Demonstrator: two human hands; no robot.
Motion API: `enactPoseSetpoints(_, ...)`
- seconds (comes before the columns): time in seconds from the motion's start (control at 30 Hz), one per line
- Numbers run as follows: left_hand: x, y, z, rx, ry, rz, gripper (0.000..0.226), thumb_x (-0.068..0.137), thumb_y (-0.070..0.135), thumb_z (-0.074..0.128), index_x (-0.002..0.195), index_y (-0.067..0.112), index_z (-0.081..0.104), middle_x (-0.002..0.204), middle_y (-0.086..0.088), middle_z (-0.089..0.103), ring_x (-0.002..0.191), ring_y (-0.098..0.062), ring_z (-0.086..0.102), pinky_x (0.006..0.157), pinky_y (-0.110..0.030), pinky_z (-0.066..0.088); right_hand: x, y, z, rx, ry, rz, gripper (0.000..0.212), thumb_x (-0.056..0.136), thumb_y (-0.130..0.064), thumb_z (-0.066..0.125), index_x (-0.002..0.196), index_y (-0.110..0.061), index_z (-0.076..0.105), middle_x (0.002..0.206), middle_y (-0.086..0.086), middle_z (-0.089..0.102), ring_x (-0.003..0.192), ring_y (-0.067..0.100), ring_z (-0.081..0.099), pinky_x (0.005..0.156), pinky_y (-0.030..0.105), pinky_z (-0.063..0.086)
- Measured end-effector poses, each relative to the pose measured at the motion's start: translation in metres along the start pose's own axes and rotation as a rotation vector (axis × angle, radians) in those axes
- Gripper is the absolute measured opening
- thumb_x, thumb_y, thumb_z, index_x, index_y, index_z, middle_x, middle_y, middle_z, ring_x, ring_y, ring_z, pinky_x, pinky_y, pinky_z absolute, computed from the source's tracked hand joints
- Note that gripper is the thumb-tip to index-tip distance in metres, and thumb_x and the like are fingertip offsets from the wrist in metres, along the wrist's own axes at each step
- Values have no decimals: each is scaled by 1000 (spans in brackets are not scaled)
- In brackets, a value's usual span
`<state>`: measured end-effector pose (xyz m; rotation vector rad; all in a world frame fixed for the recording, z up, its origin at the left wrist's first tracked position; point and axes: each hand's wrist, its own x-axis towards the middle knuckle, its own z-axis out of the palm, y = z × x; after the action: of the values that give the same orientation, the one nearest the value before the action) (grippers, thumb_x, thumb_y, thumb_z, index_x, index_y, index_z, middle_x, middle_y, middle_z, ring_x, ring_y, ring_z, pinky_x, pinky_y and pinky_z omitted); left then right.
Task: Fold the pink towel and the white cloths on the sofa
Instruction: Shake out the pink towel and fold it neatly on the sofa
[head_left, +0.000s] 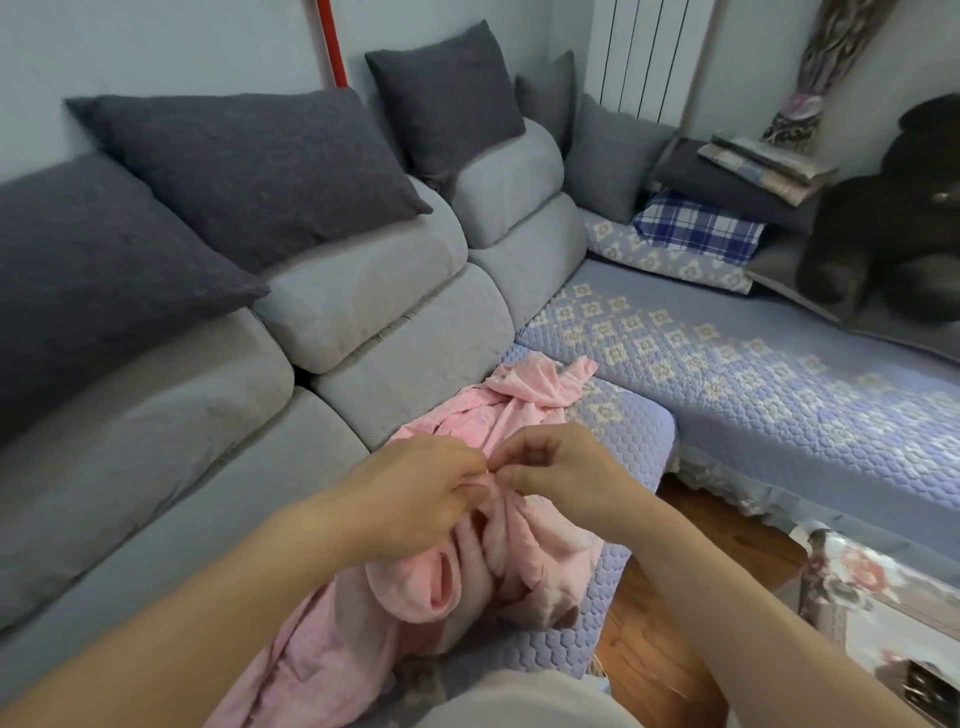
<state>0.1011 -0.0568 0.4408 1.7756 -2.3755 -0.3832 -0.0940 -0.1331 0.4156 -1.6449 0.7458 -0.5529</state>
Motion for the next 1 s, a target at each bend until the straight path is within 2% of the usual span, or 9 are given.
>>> enactPoseSetpoints(0.13, -7, 4, -21, 199, -115, 170, 17, 96, 35, 45, 96, 23, 56, 97, 7, 55, 92, -20, 58, 75, -39, 46, -7, -9, 5, -151, -3, -121, 35, 87, 5, 71, 86, -29, 77, 88, -14, 77, 88, 1, 71, 85, 16, 52)
enactPoseSetpoints(0.27, -11, 4, -38, 536, 15, 388, 27, 76, 9, 32, 85, 24, 52, 83, 6, 51, 52, -23, 51, 42, -30, 31, -7, -17, 1, -135, -41, -144, 31, 86, 6, 71, 87, -24, 78, 86, -8, 78, 84, 4, 71, 82, 18, 53)
enactPoseSetpoints(0.4, -13, 10, -40, 610, 87, 479, 15, 73, 8, 45, 79, 21, 51, 78, 2, 47, 44, -25, 34, 39, -28, 20, -8, -24, -6, -92, -141, -110, 31, 86, 9, 70, 86, -21, 77, 81, -9, 77, 78, 2, 69, 76, 17, 52)
enactPoseSetpoints(0.47, -12, 6, -33, 527, 155, 381, 12, 72, 11, 45, 76, 21, 50, 76, 3, 49, 45, -26, 42, 39, -28, 24, -8, -24, -2, -152, -28, -169, 26, 87, 6, 70, 86, -20, 77, 80, -13, 75, 78, 1, 69, 77, 16, 52)
enactPoseSetpoints(0.57, -5, 7, -17, 55, 328, -22, 7, 72, 20, 47, 75, 26, 50, 72, 7, 56, 65, -25, 58, 53, -39, 47, -8, -21, 16, -368, 176, -369, 15, 88, -17, 69, 94, -31, 67, 81, -13, 68, 80, 7, 66, 77, 20, 53)
enactPoseSetpoints(0.63, -2, 15, -11, -154, 359, -213, 2, 73, 26, 49, 74, 27, 50, 63, 8, 57, 66, -21, 57, 59, -42, 49, -6, -13, 28, -476, 256, -376, 20, 86, -21, 69, 95, -34, 56, 82, -13, 59, 80, 8, 58, 75, 27, 50)
enactPoseSetpoints(0.8, 1, 33, -16, -54, 289, -144, 11, 85, 26, 49, 80, 28, 39, 74, 1, 60, 69, -30, 53, 56, -40, 41, -6, -4, 42, -595, 552, -456, 11, 76, -6, 59, 82, -14, 62, 81, -5, 57, 71, 12, 50, 62, 28, 41)
enactPoseSetpoints(0.9, -1, 28, -28, 33, 220, -48, 19, 91, 30, 50, 79, 33, 36, 75, 5, 56, 73, -26, 55, 60, -40, 43, -5, -14, 25, -632, 418, -584, 18, 76, 6, 63, 76, -12, 65, 75, -9, 58, 65, 9, 51, 58, 32, 47)
enactPoseSetpoints(1.0, -6, 18, -40, 104, 216, -7, 7, 82, 30, 49, 85, 27, 54, 82, 7, 62, 81, -22, 59, 66, -41, 49, -7, -23, 0, -637, 188, -548, 25, 83, 4, 67, 97, -12, 80, 87, -6, 72, 77, -7, 63, 70, 9, 47)
